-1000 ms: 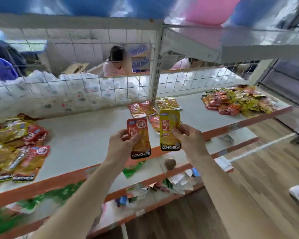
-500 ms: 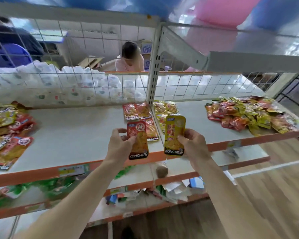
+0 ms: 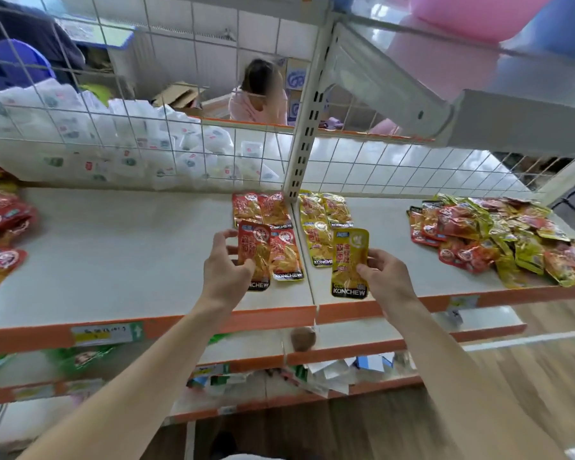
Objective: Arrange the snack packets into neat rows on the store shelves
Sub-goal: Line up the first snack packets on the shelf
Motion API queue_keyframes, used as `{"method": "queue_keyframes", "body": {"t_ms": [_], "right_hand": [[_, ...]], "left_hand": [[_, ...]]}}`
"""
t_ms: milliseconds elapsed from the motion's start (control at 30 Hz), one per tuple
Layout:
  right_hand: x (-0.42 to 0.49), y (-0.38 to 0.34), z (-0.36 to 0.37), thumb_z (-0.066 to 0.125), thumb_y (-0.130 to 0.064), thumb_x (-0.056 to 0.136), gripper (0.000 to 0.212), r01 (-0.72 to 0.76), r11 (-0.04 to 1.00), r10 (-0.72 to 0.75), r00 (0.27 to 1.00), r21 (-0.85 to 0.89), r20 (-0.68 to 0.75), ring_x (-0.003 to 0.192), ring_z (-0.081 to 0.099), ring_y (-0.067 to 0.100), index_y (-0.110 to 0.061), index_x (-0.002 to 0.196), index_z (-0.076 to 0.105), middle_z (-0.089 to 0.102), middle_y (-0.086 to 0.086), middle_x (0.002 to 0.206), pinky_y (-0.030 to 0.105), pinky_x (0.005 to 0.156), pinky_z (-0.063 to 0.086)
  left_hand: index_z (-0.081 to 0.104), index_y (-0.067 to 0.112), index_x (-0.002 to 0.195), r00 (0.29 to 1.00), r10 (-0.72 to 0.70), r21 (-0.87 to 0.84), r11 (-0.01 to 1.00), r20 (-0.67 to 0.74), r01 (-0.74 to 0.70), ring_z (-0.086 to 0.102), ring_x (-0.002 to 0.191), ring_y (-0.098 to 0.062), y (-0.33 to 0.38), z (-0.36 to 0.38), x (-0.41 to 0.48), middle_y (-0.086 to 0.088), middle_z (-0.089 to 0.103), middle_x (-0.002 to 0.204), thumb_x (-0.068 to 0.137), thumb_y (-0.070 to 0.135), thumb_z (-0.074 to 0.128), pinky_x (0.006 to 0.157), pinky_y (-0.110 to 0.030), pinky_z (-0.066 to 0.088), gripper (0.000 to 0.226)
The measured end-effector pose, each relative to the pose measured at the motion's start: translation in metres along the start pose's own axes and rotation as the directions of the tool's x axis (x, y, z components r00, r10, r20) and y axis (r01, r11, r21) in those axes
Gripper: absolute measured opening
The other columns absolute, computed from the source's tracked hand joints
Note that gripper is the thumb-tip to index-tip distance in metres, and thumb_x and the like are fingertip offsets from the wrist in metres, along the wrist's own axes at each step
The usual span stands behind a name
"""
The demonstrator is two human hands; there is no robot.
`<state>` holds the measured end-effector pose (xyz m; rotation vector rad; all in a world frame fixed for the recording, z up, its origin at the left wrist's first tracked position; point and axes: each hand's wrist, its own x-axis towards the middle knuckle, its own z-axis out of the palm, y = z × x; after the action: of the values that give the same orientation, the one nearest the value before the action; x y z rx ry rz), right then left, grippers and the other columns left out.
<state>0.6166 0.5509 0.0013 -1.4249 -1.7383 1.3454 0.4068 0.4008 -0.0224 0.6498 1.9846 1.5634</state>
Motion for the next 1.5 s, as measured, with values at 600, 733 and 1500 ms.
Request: {"method": "queue_keyframes", "body": {"t_ms": [600, 733, 1500], "right_hand": [[0.105, 0.041, -0.018, 0.060, -0.011, 0.096, 0.029, 0.216, 0.918, -0.194, 0.976, -0.332, 0.098, 0.097, 0.060, 0.020, -0.007, 0.124, 0.062, 0.068, 0.006, 0.107, 0.023, 0.084, 0.040], [0.108, 0.062, -0.007, 0.068, -0.011, 0.090, 0.033, 0.380, 0.802, -0.403, 0.914, -0.462, 0.053, 0.115, 0.050, 0.036, -0.002, 0.121, 0.062, 0.059, 0.017, 0.120, 0.037, 0.097, 0.039], [0.090, 0.068, 0.017, 0.044, -0.057, 0.091, 0.052, 0.762, 0.382, -0.536, 0.644, -0.523, 0.546, 0.139, 0.035, 0.023, -0.035, 0.136, 0.059, 0.048, -0.004, 0.150, 0.047, 0.114, 0.024]], "left_hand": [[0.072, 0.019, 0.121, 0.937, 0.292, 0.798, 0.603, -0.194, -0.022, 0.051, 0.104, -0.035, -0.037, 0.036, 0.017, -0.016, 0.059, 0.114, 0.096, 0.026, 0.064, 0.082, -0.048, 0.050, 0.027], [0.064, 0.021, 0.129, 0.936, 0.332, 0.810, 0.577, -0.116, -0.105, 0.049, 0.116, -0.033, -0.036, 0.047, 0.009, -0.010, 0.053, 0.134, 0.094, 0.042, 0.054, 0.088, -0.049, 0.046, 0.042], [0.028, 0.043, 0.154, 0.971, 0.097, 0.926, 0.293, 0.219, -0.238, 0.010, 0.150, -0.017, -0.039, 0.075, 0.000, 0.013, 0.020, 0.164, 0.093, 0.063, 0.021, 0.116, -0.048, 0.018, 0.065]]}}
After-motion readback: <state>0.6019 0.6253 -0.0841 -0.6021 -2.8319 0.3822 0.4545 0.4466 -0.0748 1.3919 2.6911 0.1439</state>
